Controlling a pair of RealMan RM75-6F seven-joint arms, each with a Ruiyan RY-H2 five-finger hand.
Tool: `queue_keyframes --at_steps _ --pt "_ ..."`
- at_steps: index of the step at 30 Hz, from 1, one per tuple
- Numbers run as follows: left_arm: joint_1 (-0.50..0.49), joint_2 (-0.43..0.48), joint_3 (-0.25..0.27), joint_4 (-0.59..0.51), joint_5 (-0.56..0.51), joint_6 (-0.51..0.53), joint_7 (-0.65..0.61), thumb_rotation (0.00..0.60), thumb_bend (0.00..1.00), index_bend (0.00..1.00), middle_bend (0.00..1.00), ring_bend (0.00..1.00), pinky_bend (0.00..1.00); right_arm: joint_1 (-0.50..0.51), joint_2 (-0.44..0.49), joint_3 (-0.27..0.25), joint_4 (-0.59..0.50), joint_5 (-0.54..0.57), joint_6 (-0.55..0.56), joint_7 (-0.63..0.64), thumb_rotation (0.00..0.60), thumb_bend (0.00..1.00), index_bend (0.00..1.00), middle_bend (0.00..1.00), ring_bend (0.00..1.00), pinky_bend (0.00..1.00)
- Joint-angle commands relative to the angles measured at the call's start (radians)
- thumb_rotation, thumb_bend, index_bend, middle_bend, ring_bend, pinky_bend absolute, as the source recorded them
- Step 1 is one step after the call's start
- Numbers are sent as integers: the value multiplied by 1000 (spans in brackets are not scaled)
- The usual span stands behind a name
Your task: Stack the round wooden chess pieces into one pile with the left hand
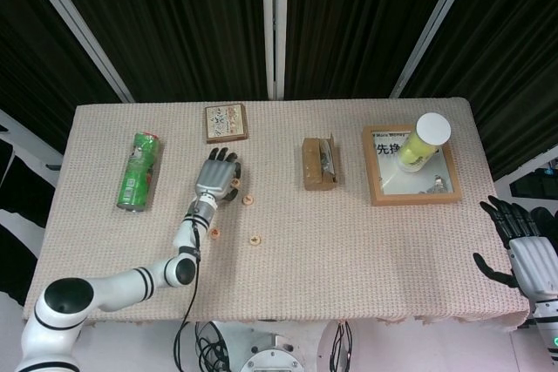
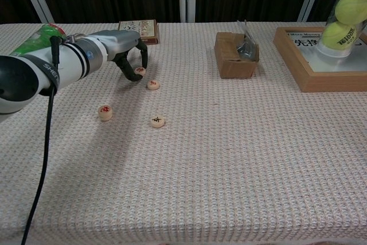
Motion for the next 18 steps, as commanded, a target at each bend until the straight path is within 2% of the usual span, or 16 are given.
queue_keyframes --at_steps 1,12,18 --pt "1 -2 2 6 3 2 2 600 310 450 151 0 0 0 0 0 0 0 0 0 600 275 0 0 0 0" --pt "14 14 4 -19 8 25 13 600 310 497 161 0 0 0 1 0 -2 1 -3 -4 600 275 0 0 0 0" --pt "23 74 9 -128 -3 65 64 600 309 516 162 0 0 0 1 0 -4 3 -4 -8 600 275 0 0 0 0"
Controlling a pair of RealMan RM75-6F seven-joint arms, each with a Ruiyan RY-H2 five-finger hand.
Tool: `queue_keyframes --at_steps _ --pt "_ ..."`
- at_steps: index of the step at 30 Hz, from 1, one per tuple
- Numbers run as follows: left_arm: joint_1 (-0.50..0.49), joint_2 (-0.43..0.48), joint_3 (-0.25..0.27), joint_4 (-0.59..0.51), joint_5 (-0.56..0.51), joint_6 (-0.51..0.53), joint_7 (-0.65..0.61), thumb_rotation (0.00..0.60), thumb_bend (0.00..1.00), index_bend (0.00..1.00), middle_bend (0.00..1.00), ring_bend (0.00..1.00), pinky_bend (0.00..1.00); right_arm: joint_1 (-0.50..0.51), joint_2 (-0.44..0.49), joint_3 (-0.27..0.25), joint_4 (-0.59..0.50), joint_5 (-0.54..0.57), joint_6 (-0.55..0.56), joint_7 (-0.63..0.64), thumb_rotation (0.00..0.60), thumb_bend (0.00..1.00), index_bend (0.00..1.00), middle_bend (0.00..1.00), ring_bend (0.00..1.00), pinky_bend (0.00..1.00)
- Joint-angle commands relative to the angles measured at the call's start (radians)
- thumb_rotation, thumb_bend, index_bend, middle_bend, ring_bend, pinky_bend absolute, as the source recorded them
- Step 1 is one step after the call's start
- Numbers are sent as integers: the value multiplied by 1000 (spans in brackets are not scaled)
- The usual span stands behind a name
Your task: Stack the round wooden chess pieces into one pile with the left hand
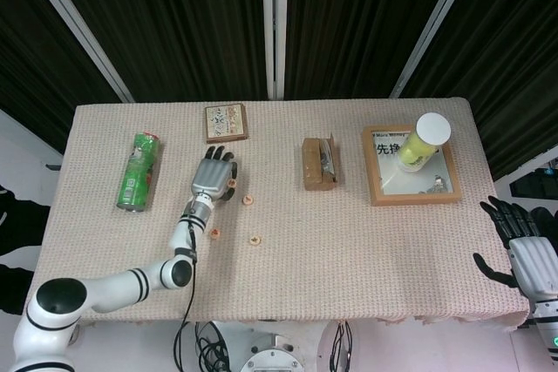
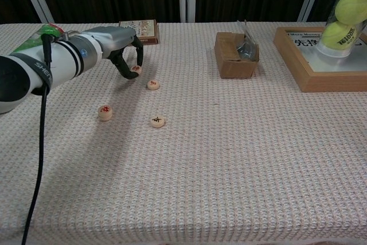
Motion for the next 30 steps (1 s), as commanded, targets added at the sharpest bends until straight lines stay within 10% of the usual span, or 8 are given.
queue_keyframes --at_steps 1,17,30 --pt "7 51 5 -88 -18 34 50 600 309 516 162 0 0 1 0 0 -1 1 -3 -1 600 275 0 0 0 0" --pt "48 324 112 -776 -209 307 307 600 310 520 172 0 0 -3 3 -3 -7 -10 6 -3 600 276 0 0 0 0" --pt "148 310 240 -835 -35 427 245 600 310 536 193 0 0 -1 -1 -6 -11 -13 2 -15 600 276 0 0 0 0"
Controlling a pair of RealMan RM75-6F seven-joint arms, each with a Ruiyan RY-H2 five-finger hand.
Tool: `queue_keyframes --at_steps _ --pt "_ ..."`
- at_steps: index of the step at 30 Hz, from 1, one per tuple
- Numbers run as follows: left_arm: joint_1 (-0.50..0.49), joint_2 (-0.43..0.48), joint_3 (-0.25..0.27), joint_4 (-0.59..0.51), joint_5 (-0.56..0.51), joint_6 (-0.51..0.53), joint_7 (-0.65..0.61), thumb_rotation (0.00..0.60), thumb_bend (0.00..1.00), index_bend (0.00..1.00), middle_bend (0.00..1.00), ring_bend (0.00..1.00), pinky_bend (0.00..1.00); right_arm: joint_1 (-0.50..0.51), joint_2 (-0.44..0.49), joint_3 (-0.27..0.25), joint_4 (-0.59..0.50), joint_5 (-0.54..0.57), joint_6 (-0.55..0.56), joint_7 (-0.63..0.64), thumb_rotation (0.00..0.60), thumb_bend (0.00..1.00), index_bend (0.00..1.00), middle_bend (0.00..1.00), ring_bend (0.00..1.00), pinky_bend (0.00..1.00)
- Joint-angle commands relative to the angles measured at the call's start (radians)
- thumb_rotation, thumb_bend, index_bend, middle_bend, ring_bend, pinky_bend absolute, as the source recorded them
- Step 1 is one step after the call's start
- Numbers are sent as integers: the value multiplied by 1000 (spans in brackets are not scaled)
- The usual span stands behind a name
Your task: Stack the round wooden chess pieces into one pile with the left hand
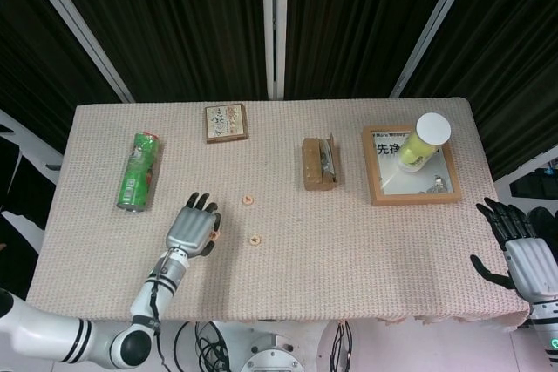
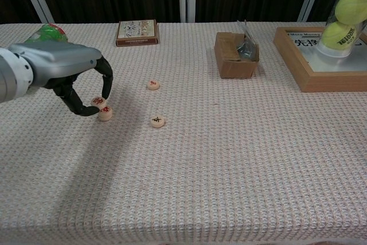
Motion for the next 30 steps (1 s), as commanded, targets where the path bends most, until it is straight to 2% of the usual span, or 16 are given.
queue_keyframes --at_steps 1,15,30 --pt "18 -7 9 21 32 2 -31 600 310 536 193 0 0 -1 0 1 -1 2 0 -1 600 276 0 0 0 0" --pt "60 -63 0 149 109 -36 -115 600 310 518 193 0 0 5 -3 2 4 11 -13 0 600 276 0 0 0 0" --pt "93 -86 -11 190 151 -68 -154 600 310 515 192 0 0 4 -3 2 1 9 -12 -5 600 275 0 0 0 0"
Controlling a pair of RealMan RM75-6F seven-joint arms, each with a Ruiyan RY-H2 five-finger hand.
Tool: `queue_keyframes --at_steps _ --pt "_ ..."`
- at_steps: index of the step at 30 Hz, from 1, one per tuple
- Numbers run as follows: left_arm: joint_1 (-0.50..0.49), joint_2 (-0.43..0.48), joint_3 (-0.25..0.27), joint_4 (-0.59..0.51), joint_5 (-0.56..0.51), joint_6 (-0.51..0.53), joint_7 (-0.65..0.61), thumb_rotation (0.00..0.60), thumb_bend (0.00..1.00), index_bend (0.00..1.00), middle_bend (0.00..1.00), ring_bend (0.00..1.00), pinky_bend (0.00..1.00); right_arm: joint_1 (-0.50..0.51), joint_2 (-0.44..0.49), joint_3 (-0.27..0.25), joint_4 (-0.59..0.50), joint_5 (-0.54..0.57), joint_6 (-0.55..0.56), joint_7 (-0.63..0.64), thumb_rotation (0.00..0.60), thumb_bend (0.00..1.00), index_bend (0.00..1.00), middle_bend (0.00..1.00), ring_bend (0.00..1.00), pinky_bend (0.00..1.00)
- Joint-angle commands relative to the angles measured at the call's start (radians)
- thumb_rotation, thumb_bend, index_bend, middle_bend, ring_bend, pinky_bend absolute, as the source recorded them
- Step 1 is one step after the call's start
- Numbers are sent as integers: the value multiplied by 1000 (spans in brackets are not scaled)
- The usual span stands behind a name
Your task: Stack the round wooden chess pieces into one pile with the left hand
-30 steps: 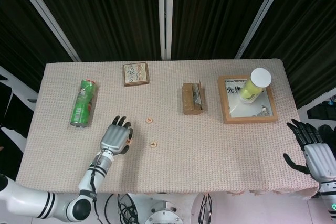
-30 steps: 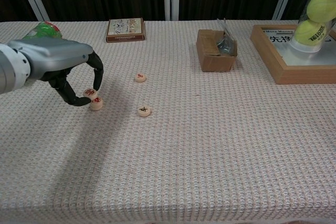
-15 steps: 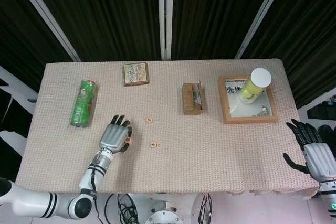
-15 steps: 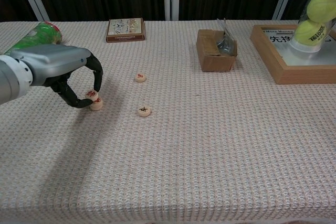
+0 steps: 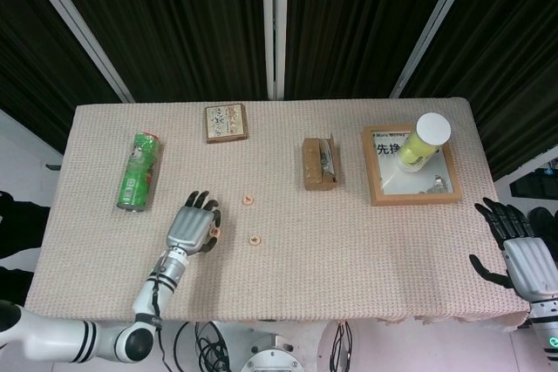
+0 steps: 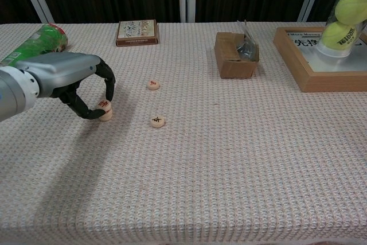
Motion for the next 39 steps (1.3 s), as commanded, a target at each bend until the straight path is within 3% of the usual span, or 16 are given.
queue_keyframes --at_steps 1,23,39 --pt "4 -1 -2 1 2 -1 0 600 310 515 192 0 0 0 1 0 1 0 0 2 600 276 0 0 0 0" --pt "24 -15 -18 30 21 -34 -4 600 310 486 191 0 0 0 2 2 2 4 -1 5 600 275 0 0 0 0" --pt "35 -5 -19 25 26 -38 10 600 309 391 174 0 0 -1 2 1 0 4 0 0 600 276 0 0 0 0"
